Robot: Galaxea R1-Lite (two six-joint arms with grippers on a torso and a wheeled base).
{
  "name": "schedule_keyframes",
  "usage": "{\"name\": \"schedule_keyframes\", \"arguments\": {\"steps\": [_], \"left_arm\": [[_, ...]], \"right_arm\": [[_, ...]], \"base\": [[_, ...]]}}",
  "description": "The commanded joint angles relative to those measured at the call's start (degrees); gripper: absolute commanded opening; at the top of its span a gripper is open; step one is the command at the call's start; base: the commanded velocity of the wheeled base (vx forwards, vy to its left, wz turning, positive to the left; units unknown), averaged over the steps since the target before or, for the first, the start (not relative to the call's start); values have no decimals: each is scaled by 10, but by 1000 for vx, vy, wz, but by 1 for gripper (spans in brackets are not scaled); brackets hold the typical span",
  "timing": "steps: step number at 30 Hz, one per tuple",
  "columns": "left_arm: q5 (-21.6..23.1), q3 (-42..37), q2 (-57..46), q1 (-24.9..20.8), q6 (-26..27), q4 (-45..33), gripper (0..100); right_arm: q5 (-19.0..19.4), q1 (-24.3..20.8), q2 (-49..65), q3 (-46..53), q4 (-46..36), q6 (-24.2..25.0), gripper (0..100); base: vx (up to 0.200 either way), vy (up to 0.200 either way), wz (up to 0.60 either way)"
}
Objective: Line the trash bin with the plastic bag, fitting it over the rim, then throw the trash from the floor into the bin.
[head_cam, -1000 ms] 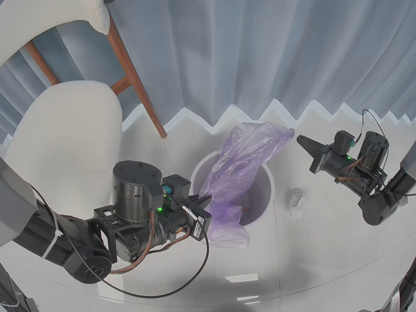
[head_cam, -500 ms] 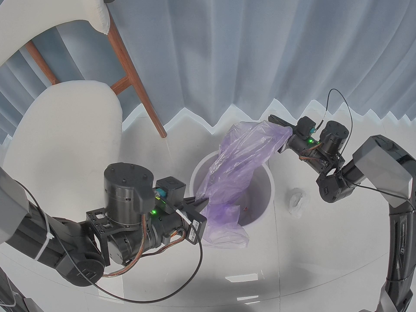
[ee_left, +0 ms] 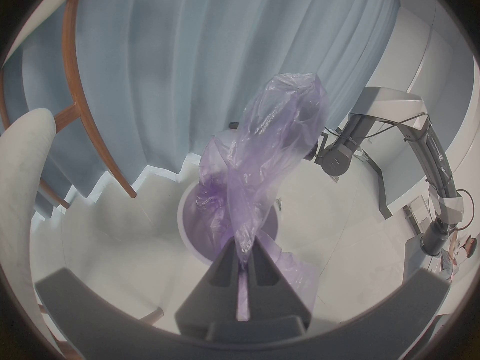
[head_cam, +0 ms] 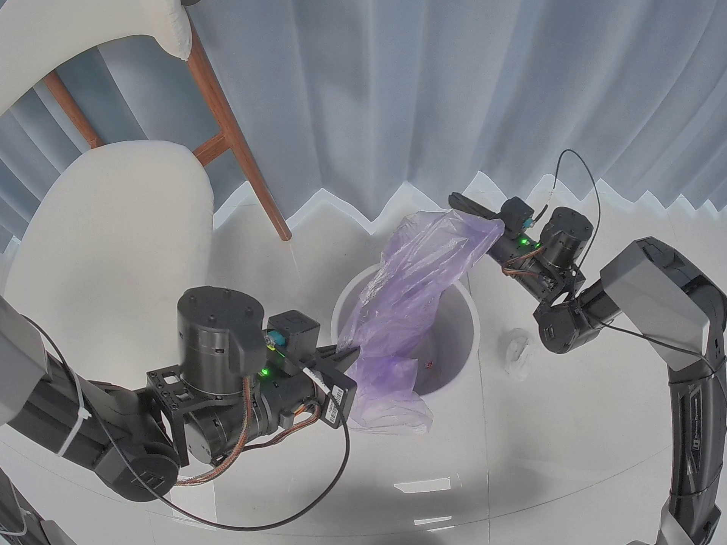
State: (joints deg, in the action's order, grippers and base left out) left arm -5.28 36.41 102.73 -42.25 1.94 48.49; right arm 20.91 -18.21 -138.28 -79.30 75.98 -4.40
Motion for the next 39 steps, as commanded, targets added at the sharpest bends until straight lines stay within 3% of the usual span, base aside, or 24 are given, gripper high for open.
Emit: {"name": "schedule_keyframes", "arguments": {"steps": [1,4,5,8,15,25,31,39], "left_arm": [[-1,0,2,1,0,0,0],[-2,0,2,2,0,0,0],[-2,0,2,7,0,0,0],[-2,3,2,9,0,0,0],[-2,7,2,22,0,0,0],[-16,39,19,25,0,-1,0],[-20,45,37,37,0,-1,0],[-22,69,57,49,0,-1,0]], "right_arm": [[1,-60,13,50,17,3,0],[3,-74,20,83,22,3,0],[5,-87,27,158,24,0,0],[6,-90,27,240,24,-3,0],[6,-86,20,325,23,-3,0],[3,-79,19,271,22,8,0],[2,-55,107,323,20,61,0],[2,-9,305,538,-15,175,0]], "base": [[0,0,0],[0,0,0],[0,0,0],[0,0,0],[0,0,0],[0,0,0],[0,0,0],[0,0,0]]}}
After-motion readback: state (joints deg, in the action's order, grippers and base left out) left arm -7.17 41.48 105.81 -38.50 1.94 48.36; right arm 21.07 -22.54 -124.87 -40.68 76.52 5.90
